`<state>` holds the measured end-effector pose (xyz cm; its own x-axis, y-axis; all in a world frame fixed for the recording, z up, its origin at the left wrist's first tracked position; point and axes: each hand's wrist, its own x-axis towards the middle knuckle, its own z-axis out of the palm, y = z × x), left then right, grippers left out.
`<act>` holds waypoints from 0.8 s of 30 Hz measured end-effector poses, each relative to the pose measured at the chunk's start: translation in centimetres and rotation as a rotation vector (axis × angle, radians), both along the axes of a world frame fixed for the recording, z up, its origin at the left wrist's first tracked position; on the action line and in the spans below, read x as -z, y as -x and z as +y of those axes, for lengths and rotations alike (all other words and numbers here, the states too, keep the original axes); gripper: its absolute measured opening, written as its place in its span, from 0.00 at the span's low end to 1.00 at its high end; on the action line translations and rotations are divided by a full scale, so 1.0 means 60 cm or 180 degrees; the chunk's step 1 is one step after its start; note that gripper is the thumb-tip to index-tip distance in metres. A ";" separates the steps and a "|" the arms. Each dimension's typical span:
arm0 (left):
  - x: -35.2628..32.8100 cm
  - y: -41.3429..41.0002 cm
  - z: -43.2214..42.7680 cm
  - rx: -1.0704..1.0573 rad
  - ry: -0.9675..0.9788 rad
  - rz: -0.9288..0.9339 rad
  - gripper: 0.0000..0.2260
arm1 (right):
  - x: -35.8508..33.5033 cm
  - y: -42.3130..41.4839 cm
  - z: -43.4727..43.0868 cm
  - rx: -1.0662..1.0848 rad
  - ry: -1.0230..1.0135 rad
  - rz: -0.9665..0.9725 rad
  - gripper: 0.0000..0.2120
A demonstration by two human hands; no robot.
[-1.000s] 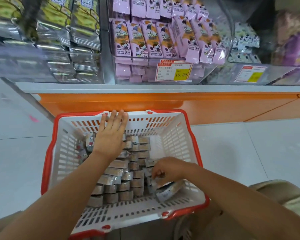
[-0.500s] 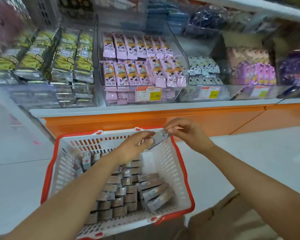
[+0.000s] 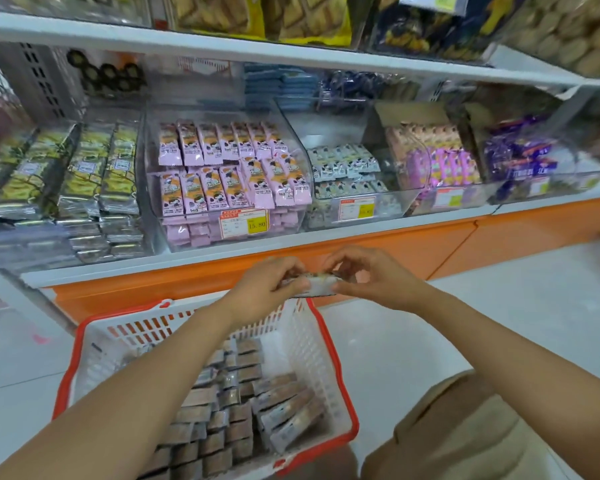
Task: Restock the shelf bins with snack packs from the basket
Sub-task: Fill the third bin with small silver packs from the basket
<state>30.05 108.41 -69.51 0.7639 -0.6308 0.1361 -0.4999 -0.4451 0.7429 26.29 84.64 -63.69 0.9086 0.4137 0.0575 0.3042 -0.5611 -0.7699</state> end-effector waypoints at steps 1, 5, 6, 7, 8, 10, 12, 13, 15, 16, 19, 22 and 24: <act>-0.007 -0.007 -0.008 -0.0011 -0.0106 -0.0306 0.19 | -0.008 -0.001 -0.005 -0.0031 0.0137 -0.0018 0.13; -0.042 -0.025 -0.043 -0.0084 -0.0088 -0.1136 0.18 | -0.037 -0.007 -0.030 -0.0019 0.0364 -0.0221 0.12; -0.051 -0.026 -0.051 -0.0190 -0.0021 -0.1285 0.19 | -0.045 -0.011 -0.037 0.0050 0.0367 -0.0305 0.11; -0.060 -0.026 -0.057 -0.0373 0.0064 -0.1488 0.20 | -0.054 -0.015 -0.045 0.0143 0.0344 -0.0403 0.10; -0.069 -0.027 -0.061 -0.0623 0.0131 -0.1728 0.20 | -0.064 -0.021 -0.055 0.0262 0.0302 -0.0528 0.09; -0.082 -0.032 -0.059 -0.1160 0.0115 -0.2149 0.19 | -0.086 -0.041 -0.079 0.0637 0.0253 -0.0876 0.09; -0.078 -0.043 -0.050 -0.1471 -0.0247 -0.2377 0.23 | -0.103 -0.074 -0.107 0.1180 0.0375 -0.1151 0.10; -0.070 -0.049 -0.045 -0.1514 -0.0516 -0.2416 0.26 | -0.107 -0.095 -0.120 0.1466 0.0459 -0.1219 0.10; -0.051 -0.059 -0.036 -0.1510 -0.1004 -0.2392 0.32 | -0.109 -0.139 -0.140 0.1970 0.0787 -0.1334 0.10; -0.041 -0.062 -0.033 -0.1512 -0.1175 -0.2367 0.35 | -0.107 -0.162 -0.148 0.2159 0.1036 -0.1362 0.10; -0.023 -0.068 -0.032 -0.1600 -0.1422 -0.2413 0.37 | -0.090 -0.218 -0.155 0.2415 0.1743 -0.1345 0.11; -0.014 -0.075 -0.033 -0.1653 -0.1488 -0.2509 0.37 | -0.064 -0.262 -0.157 0.2420 0.2400 -0.1134 0.10; -0.011 -0.078 -0.033 -0.1660 -0.1530 -0.2551 0.37 | -0.054 -0.281 -0.156 0.2469 0.2808 -0.0788 0.10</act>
<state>34.71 106.40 -68.84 0.7528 -0.3732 0.5422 -0.4277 -0.9035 -0.0281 43.16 75.27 -60.43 0.9374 -0.2543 0.2378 -0.2626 -0.9649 0.0034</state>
